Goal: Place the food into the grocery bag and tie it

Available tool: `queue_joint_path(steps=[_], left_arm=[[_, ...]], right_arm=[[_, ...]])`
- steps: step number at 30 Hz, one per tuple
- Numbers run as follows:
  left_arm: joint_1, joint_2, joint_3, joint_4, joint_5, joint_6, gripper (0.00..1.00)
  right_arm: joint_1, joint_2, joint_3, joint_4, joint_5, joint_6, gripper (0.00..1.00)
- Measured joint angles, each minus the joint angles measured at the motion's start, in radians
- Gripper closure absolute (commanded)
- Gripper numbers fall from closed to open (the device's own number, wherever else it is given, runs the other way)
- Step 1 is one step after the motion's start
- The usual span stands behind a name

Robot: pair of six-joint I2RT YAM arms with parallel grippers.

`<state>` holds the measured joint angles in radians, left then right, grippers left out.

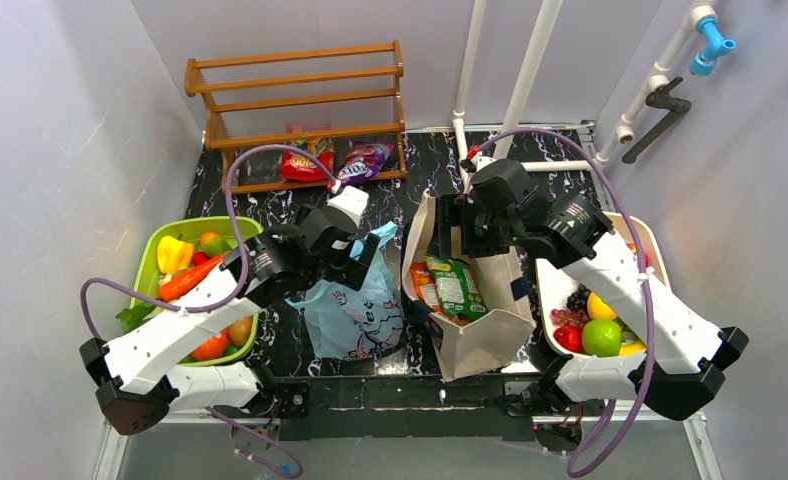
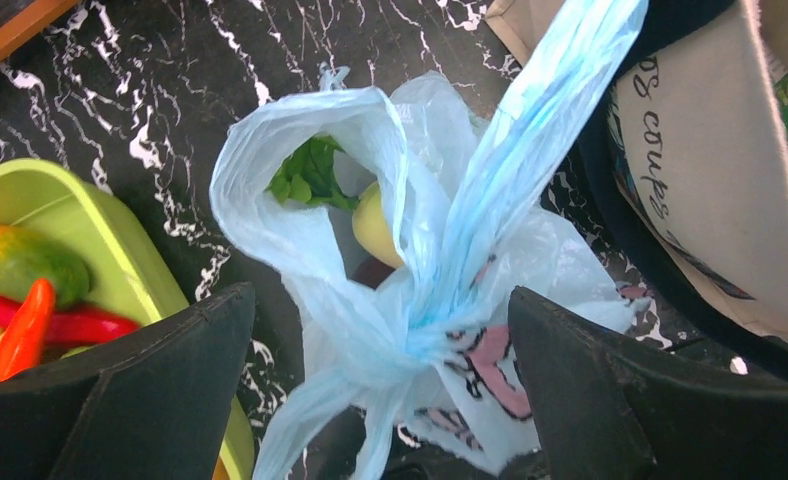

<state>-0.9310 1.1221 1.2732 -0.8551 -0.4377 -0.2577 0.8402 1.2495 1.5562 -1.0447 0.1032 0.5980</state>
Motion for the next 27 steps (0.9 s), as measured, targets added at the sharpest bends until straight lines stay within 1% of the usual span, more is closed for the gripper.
queue_joint_path(steps=[3, 6, 8, 12, 16, 21, 22, 23, 24, 25, 27], left_arm=[[-0.034, 0.014, 0.071, -0.072, -0.038, -0.037, 0.02], [-0.048, 0.048, 0.175, -0.127, -0.056, -0.065, 0.02], [-0.049, 0.059, 0.199, -0.138, -0.058, -0.076, 0.02], [-0.050, 0.074, 0.183, -0.165, -0.060, -0.107, 0.02], [-0.050, 0.087, 0.116, -0.171, -0.058, -0.137, 0.02], [-0.050, 0.091, 0.036, -0.158, -0.047, -0.153, 0.08], [-0.050, 0.091, 0.027, -0.147, -0.044, -0.153, 0.14], [-0.050, 0.091, 0.016, -0.136, -0.037, -0.151, 0.25], [-0.050, 0.091, 0.007, -0.124, -0.031, -0.151, 0.46], [-0.050, 0.091, -0.002, -0.111, -0.021, -0.146, 0.63], [-0.050, 0.091, -0.012, -0.097, -0.007, -0.150, 0.90]], right_arm=[[0.000, 0.000, 0.000, 0.000, 0.000, 0.000, 0.08], [0.000, 0.000, 0.000, 0.000, -0.001, 0.001, 0.07], [0.000, 0.000, 0.000, 0.001, -0.001, 0.001, 0.07], [0.000, 0.000, -0.001, 0.000, -0.001, 0.002, 0.07], [0.000, 0.000, -0.003, 0.001, -0.001, 0.005, 0.07], [0.000, -0.007, -0.016, 0.002, -0.001, 0.005, 0.06], [0.000, -0.008, -0.016, 0.002, -0.001, 0.005, 0.06], [0.000, -0.011, -0.016, 0.002, -0.001, 0.005, 0.06], [0.000, -0.012, -0.016, 0.002, -0.001, 0.005, 0.06], [0.000, -0.014, -0.016, 0.002, 0.000, 0.005, 0.06], [0.000, -0.018, -0.016, 0.002, 0.001, 0.005, 0.06]])
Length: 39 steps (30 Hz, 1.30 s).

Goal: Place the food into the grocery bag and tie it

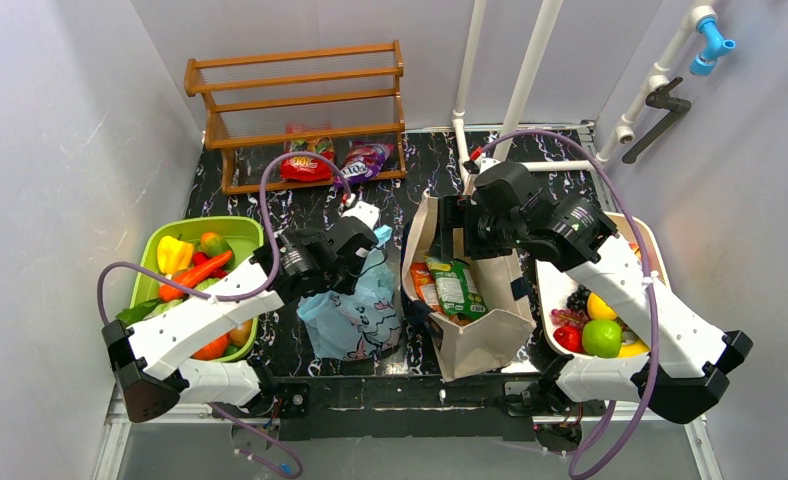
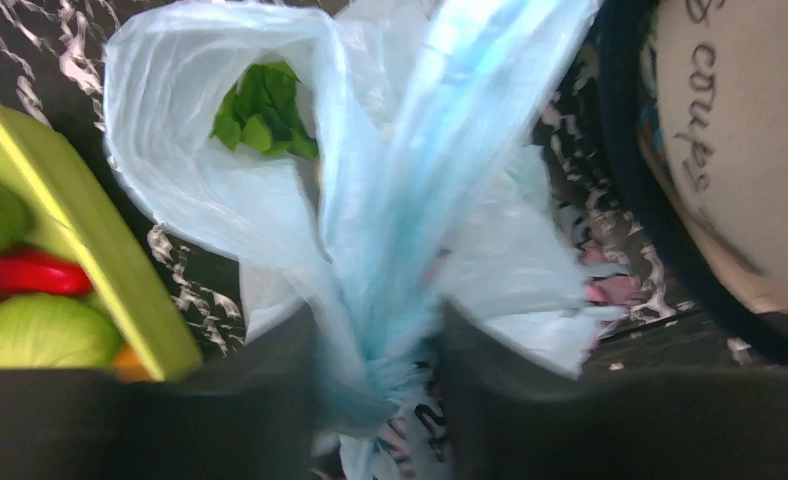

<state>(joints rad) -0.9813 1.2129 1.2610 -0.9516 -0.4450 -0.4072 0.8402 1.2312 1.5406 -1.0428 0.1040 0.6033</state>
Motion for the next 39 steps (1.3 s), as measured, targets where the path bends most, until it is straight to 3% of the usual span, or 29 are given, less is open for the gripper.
queue_joint_path(steps=[1, 7, 12, 19, 24, 26, 29, 31, 33, 34, 39], left_arm=[[0.000, -0.001, -0.005, 0.010, 0.011, 0.002, 1.00], [0.000, -0.025, -0.011, 0.034, 0.051, 0.011, 1.00], [0.000, -0.094, 0.014, 0.029, 0.085, 0.011, 1.00], [0.000, -0.130, 0.209, -0.010, 0.085, 0.023, 1.00], [0.000, -0.132, 0.325, -0.028, 0.088, 0.029, 1.00], [0.000, -0.132, 0.351, -0.035, 0.093, 0.029, 1.00], [0.000, -0.132, 0.388, -0.046, 0.113, 0.030, 1.00], [0.000, -0.129, 0.422, -0.045, 0.138, 0.032, 1.00], [0.000, -0.119, 0.475, -0.045, 0.168, 0.034, 1.00], [0.000, -0.108, 0.515, -0.045, 0.184, 0.037, 1.00], [0.000, -0.059, 0.685, 0.002, 0.273, 0.059, 1.00]], right_arm=[[0.000, -0.002, 0.000, 0.000, 0.002, 0.000, 0.06], [0.000, -0.008, 0.002, -0.016, 0.050, -0.012, 0.05], [-0.012, -0.004, 0.044, -0.108, 0.179, -0.043, 0.04], [-0.060, -0.042, 0.049, -0.158, 0.333, -0.084, 0.05], [-0.106, -0.105, -0.034, -0.153, 0.377, -0.101, 0.09], [-0.120, -0.125, -0.102, -0.146, 0.372, -0.108, 0.15], [-0.132, -0.128, -0.188, -0.132, 0.335, -0.111, 0.36], [-0.134, -0.129, -0.224, -0.116, 0.289, -0.117, 0.58], [-0.134, -0.132, -0.242, -0.096, 0.242, -0.124, 0.89], [-0.134, -0.135, -0.247, -0.085, 0.222, -0.125, 0.99], [-0.134, -0.153, -0.247, -0.052, 0.149, -0.134, 0.99]])
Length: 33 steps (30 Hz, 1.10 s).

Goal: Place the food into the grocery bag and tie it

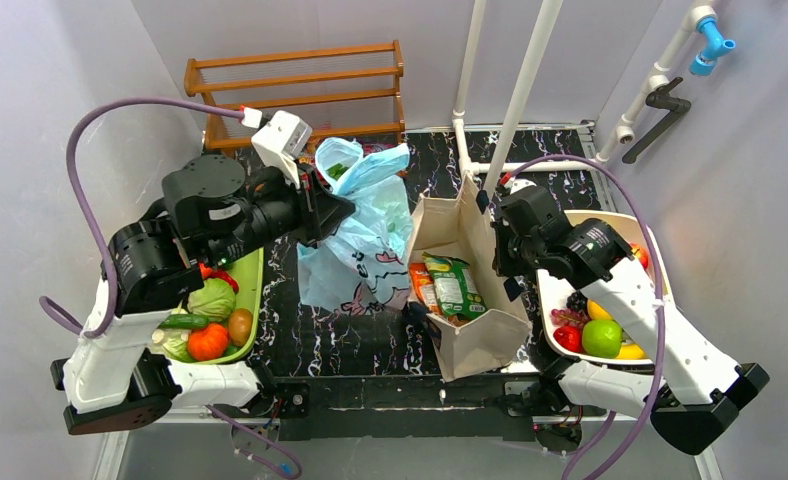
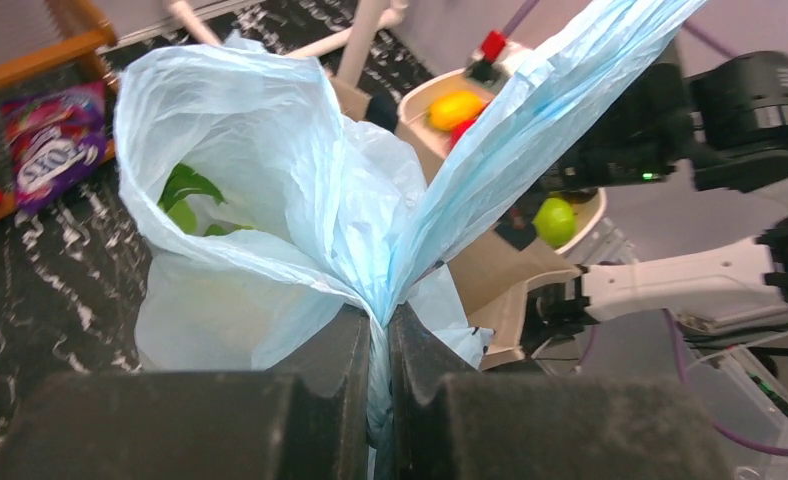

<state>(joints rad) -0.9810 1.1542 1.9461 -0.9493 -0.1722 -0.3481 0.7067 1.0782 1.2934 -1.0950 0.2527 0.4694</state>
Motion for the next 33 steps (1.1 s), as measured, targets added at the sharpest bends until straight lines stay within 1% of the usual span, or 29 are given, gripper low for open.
queue_joint_path(steps=[4, 7, 11, 14, 16, 20, 23, 26, 28, 33], left_arm=[[0.000, 0.010, 0.032, 0.066, 0.079, 0.009, 1.00], [0.000, 0.023, 0.036, 0.145, 0.150, 0.006, 1.00], [0.000, 0.072, 0.065, 0.222, 0.220, 0.000, 1.00], [0.000, 0.105, 0.057, 0.279, 0.254, -0.011, 1.00], [0.000, 0.113, 0.018, 0.330, 0.271, -0.024, 1.00], [0.000, 0.111, -0.115, 0.439, 0.280, -0.051, 1.00], [0.000, 0.090, -0.272, 0.561, 0.248, -0.084, 1.00], [0.000, 0.066, -0.410, 0.649, 0.207, -0.121, 1.00], [0.000, 0.064, -0.461, 0.682, 0.183, -0.144, 1.00], [0.000, 0.052, -0.531, 0.765, 0.163, -0.202, 1.00]], right_arm=[[0.000, -0.017, 0.000, 0.009, -0.029, 0.001, 0.99], [0.000, -0.034, 0.006, 0.008, -0.047, 0.004, 0.99], [0.000, -0.038, 0.025, 0.004, -0.063, 0.014, 0.99], [0.000, -0.037, 0.027, -0.001, -0.070, 0.024, 0.99], [0.000, -0.036, 0.027, -0.002, -0.071, 0.026, 0.99], [0.000, -0.031, 0.027, -0.002, -0.072, 0.032, 0.99], [0.000, -0.030, 0.027, -0.002, -0.072, 0.036, 0.99], [0.000, -0.030, 0.027, -0.002, -0.072, 0.040, 0.99], [0.000, -0.030, 0.027, -0.002, -0.072, 0.043, 0.99], [0.000, -0.030, 0.027, -0.003, -0.069, 0.044, 0.99]])
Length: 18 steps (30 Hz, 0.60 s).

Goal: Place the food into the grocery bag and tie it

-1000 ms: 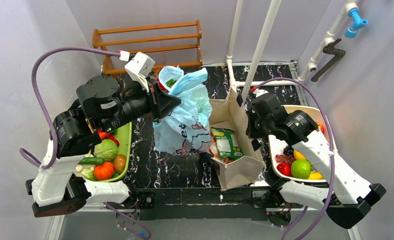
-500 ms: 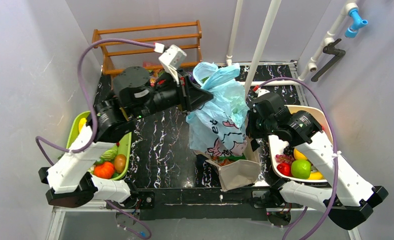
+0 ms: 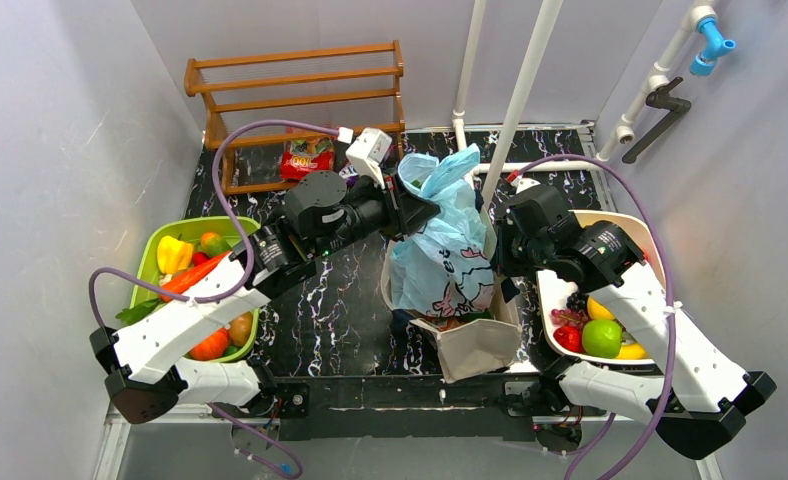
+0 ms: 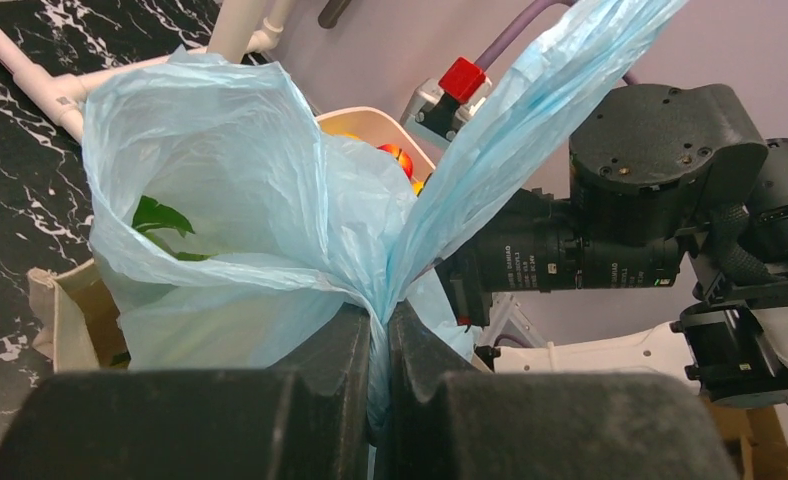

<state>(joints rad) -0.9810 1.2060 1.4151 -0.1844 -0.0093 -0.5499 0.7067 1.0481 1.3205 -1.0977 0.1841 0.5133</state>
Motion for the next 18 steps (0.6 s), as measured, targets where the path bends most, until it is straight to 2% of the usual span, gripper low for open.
queue_joint_path(steps=[18], left_arm=[[-0.012, -0.021, -0.217, 0.045, 0.051, -0.174, 1.00]], right_arm=[[0.000, 0.000, 0.010, -0.003, -0.004, 0.000, 0.99]])
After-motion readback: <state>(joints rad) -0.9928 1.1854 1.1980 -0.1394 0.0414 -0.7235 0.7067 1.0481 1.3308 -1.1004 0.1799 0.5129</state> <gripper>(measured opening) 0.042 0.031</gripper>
